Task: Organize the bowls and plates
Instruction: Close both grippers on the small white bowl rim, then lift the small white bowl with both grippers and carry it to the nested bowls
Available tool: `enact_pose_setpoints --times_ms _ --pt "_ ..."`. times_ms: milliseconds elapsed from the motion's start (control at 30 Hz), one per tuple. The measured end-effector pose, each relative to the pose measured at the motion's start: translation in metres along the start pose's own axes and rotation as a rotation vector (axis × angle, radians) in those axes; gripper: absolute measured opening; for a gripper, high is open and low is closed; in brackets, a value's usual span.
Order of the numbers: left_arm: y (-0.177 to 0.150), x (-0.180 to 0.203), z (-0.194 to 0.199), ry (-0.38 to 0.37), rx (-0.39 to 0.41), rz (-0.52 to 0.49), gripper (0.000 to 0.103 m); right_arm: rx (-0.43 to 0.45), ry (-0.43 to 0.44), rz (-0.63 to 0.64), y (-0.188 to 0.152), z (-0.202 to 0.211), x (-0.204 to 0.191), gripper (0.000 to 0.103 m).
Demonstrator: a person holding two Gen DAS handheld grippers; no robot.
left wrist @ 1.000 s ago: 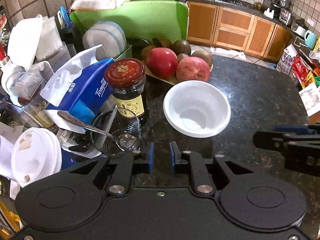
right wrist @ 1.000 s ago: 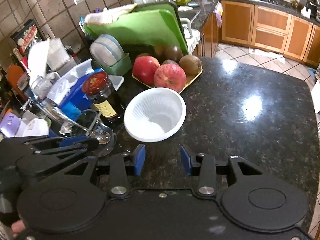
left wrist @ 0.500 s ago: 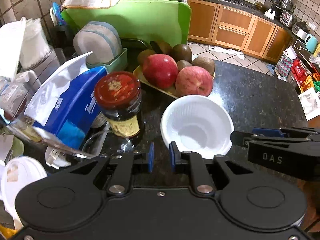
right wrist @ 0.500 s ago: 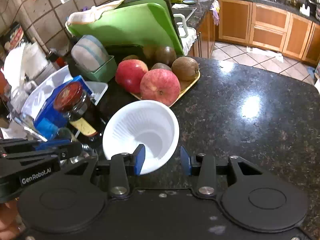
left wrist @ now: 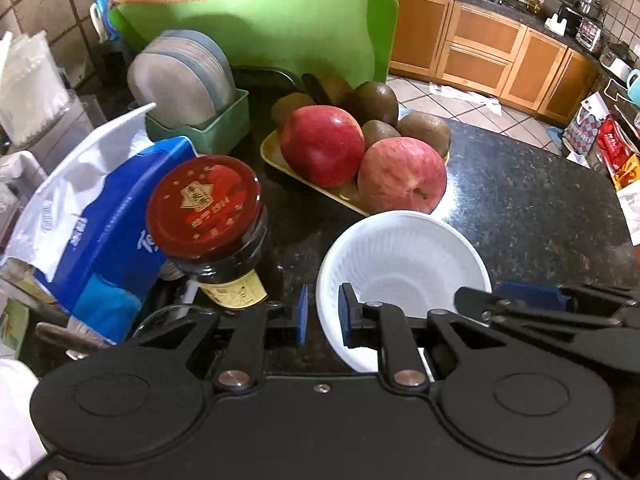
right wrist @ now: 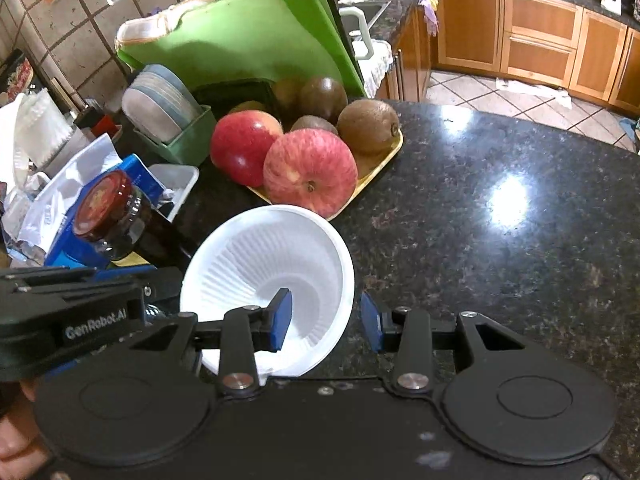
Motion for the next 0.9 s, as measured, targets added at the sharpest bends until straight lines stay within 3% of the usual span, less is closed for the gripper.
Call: enact_pose_setpoints --times_ms 300,533,667,900 --pt "0.005 0.010 -0.019 0.021 -0.023 -0.032 0.026 -0.018 0.003 -0.007 -0.004 -0.014 0.003 0.042" --pt "0.006 0.015 -0.033 0.083 -0.014 -0.051 0.026 -0.017 -0.026 0.016 -0.008 -0.020 -0.001 0.040" --pt "0.006 0.008 -0.035 0.054 -0.032 -0.022 0.026 -0.026 -0.043 0.022 -0.011 -0.023 0.002 0.033" --pt "0.006 0.019 -0.046 0.043 -0.064 -0.058 0.027 -0.050 -0.045 0.002 -0.013 -0.023 0.007 0.020"
Point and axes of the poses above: each gripper's, at about its wrist camera, not at the fingertips, and z roughly against the way its jaws point, x to its right, y to its top, the point moved 2 cm from there along -z, roughly the way its jaws point
